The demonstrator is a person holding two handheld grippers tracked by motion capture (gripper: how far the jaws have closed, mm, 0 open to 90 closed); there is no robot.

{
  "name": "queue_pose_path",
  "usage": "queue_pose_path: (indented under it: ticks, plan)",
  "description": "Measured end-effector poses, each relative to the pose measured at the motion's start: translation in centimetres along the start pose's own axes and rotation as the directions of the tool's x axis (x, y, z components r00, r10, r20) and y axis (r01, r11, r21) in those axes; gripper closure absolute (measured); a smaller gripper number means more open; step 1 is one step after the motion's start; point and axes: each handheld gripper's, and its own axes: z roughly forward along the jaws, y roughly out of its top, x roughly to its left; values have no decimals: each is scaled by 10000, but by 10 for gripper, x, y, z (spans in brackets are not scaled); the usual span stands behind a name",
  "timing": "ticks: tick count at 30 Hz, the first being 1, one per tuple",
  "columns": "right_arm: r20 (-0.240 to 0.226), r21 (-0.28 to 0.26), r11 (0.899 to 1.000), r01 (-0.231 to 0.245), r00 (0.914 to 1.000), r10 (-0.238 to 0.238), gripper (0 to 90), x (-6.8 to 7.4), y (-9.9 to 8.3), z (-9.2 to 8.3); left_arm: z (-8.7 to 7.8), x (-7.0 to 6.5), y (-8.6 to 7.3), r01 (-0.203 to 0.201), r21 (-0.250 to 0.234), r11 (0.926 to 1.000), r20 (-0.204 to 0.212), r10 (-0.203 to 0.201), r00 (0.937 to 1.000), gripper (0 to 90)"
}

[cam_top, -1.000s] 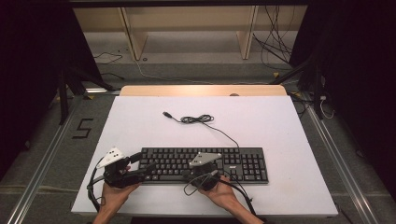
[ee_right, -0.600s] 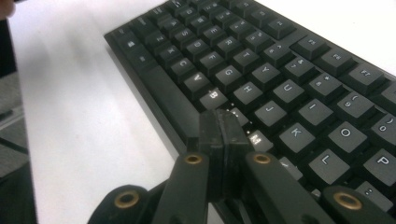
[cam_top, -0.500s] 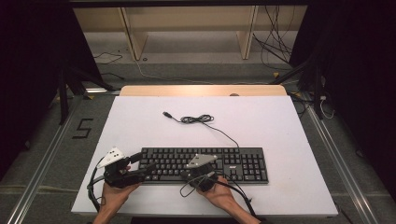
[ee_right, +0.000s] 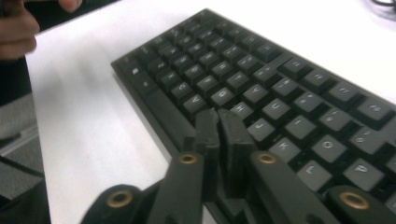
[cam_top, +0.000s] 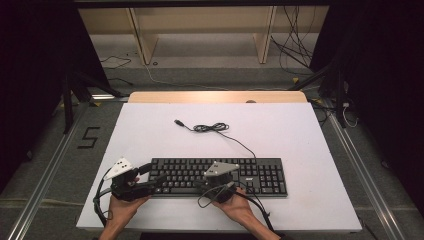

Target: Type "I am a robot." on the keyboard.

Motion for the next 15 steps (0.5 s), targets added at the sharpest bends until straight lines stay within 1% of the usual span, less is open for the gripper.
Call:
queue_pose_path:
  ticks: [1,2,3,4,5,6,7,8,9,10,12,13,14,15]
  plan:
    - [3,-128,9998,-130,9999,130,827,-3,1,-4,0,0,0,-18,3,10000,-17,18,10000,245]
    - [3,-128,9998,-130,9999,130,827,-3,1,-4,0,0,0,-18,3,10000,-17,18,10000,245]
    - [-14,-233,9996,-178,9998,177,804,-4,1,-6,0,0,0,-25,18,10000,-16,25,10000,245]
    - [-10,-334,9992,-235,9997,234,756,-6,2,-8,0,0,0,-45,34,10000,-19,46,10000,245]
    - [-35,-523,9980,-359,9994,358,729,-8,3,-13,0,-1,0,-58,33,10000,-28,58,10000,245]
    - [-35,-523,9980,-359,9994,358,729,-8,3,-13,1,-1,0,-63,38,10000,-32,63,10000,245]
    - [-40,-654,9970,-412,9992,410,657,-11,4,-17,1,-1,0,-48,28,10000,-39,48,10000,245]
    - [-40,-654,9970,-412,9992,410,657,-11,4,-17,1,-1,0,-48,33,10000,-48,48,10000,245]
    - [-52,-734,9960,-516,9987,514,620,-13,4,-22,1,0,0,-31,35,10000,-76,31,10000,245]
    - [-52,-734,9960,-516,9987,514,620,-13,4,-22,1,0,0,-31,35,10000,-76,31,10000,245]
    - [-55,-851,9947,-578,9983,575,561,-16,5,-26,1,0,0,-12,51,10000,-83,12,10000,245]
    - [50,-916,9936,-663,9977,670,518,-17,5,-30,1,1,0,-25,74,10000,-95,25,10000,245]
    - [50,-916,9936,-663,9977,670,518,-17,5,-30,2,1,0,-38,96,9999,-108,39,9999,245]
    - [73,-1032,9921,-708,9974,720,482,-18,6,-34,2,1,1,-26,84,10000,-125,27,9999,245]
